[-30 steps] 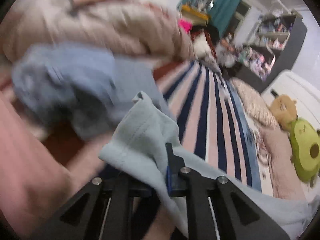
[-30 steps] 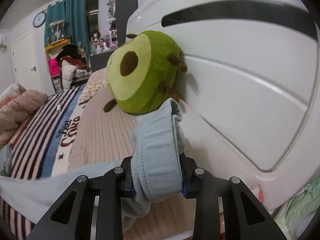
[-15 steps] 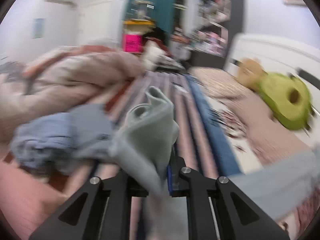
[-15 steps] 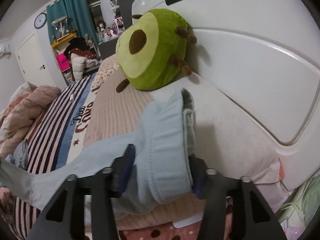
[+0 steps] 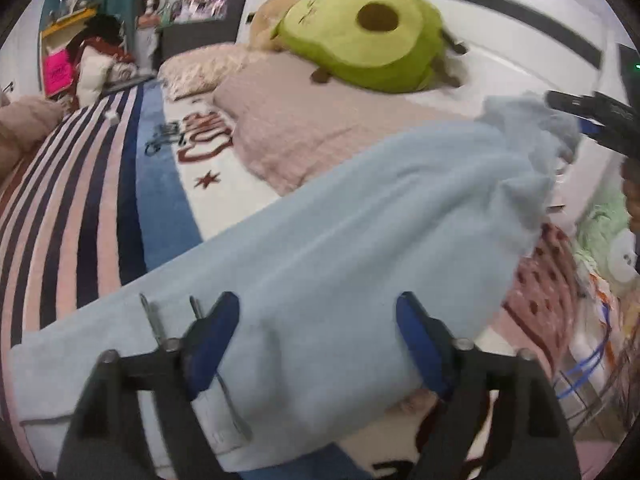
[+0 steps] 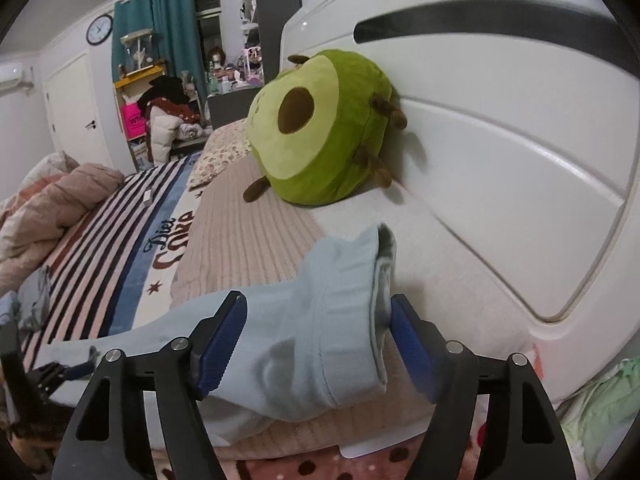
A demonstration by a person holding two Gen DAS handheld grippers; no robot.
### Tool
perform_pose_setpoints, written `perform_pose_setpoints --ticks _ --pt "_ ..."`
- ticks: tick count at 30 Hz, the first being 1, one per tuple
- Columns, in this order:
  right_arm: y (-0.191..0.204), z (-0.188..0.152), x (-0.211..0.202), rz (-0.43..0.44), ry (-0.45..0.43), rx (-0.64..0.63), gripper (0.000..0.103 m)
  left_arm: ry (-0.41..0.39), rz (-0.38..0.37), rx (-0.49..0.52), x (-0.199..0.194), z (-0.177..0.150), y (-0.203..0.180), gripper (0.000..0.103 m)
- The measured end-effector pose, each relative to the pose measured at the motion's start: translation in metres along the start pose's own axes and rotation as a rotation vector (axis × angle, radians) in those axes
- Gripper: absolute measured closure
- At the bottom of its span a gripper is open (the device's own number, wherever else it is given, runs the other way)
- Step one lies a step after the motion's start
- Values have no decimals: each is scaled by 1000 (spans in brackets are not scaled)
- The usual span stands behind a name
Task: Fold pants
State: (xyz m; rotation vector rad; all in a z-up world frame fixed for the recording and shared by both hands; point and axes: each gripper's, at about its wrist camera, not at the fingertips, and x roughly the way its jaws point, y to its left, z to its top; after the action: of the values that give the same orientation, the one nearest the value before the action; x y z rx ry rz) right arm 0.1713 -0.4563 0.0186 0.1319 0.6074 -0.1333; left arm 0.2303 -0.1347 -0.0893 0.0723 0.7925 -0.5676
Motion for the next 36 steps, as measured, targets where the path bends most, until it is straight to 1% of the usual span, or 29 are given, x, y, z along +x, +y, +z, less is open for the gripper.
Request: perform_pose_setpoints --ticks 1,3,4,6,8,9,10,12,13,14,15,17,19,20,21,22,24,25,27,28,29,30,31,33,35,36 --pt "4 1 -5 1 -17 -12 32 -15 4 -5 -12 -3 4 25" --pt "14 2 -15 42 -35 -30 32 -39 48 -29 -29 -10 18 25" --pt "20 2 -18 66 -39 -37 32 -57 98 -52 -44 -16 32 24" --pt "40 1 -27 134 -49 -70 32 -76 182 -94 -61 -24 58 22" --pt "67 -2 -33 204 -54 -115 32 -79 282 -170 -82 -39 93 22" --pt "81 -4 -35 236 -52 -132 32 -80 313 -210 -90 -47 108 22" --pt "99 -7 -36 278 -48 -151 32 -83 337 -246 -98 -55 123 22" --pt "126 -13 -34 350 -27 -168 32 -81 380 -284 -108 -69 145 22" --pt "144 -18 -29 406 8 -183 32 -72 419 -304 -114 -78 158 22" --pt "158 -24 -24 441 36 -191 33 -65 435 -314 -117 -86 166 22" --pt "174 -31 -17 479 70 -196 32 -56 444 -327 -118 -93 176 22" --pt "205 -48 4 552 158 -209 33 -43 429 -356 -124 -108 191 22" --pt "231 -66 25 595 241 -222 33 -35 404 -352 -127 -119 194 22" --pt "245 -79 41 614 302 -230 33 -34 397 -343 -123 -122 191 22" --pt "254 -89 54 624 349 -231 33 -32 390 -331 -121 -124 190 22" --pt "265 -103 70 633 410 -231 35 -28 384 -319 -119 -126 189 22" --pt "281 -124 95 632 495 -251 39 -19 376 -311 -114 -126 190 22" --pt "289 -135 106 620 530 -267 42 -11 372 -306 -109 -126 190 22" --pt "300 -150 118 614 560 -286 42 -2 358 -300 -103 -123 191 22" --pt "304 -154 121 605 550 -298 46 0 354 -298 -100 -121 192 22" --pt "308 -155 122 590 526 -311 63 3 350 -293 -96 -119 192 22" --pt "310 -154 122 571 507 -324 76 6 350 -288 -92 -117 191 23" --pt "312 -150 122 541 484 -343 100 9 352 -280 -89 -115 190 25" --pt "310 -144 121 529 454 -353 101 17 370 -260 -83 -111 188 31" --pt "304 -132 116 486 398 -368 103 22 401 -233 -77 -106 185 35" --pt "298 -125 113 466 365 -372 103 21 416 -217 -74 -103 183 43"
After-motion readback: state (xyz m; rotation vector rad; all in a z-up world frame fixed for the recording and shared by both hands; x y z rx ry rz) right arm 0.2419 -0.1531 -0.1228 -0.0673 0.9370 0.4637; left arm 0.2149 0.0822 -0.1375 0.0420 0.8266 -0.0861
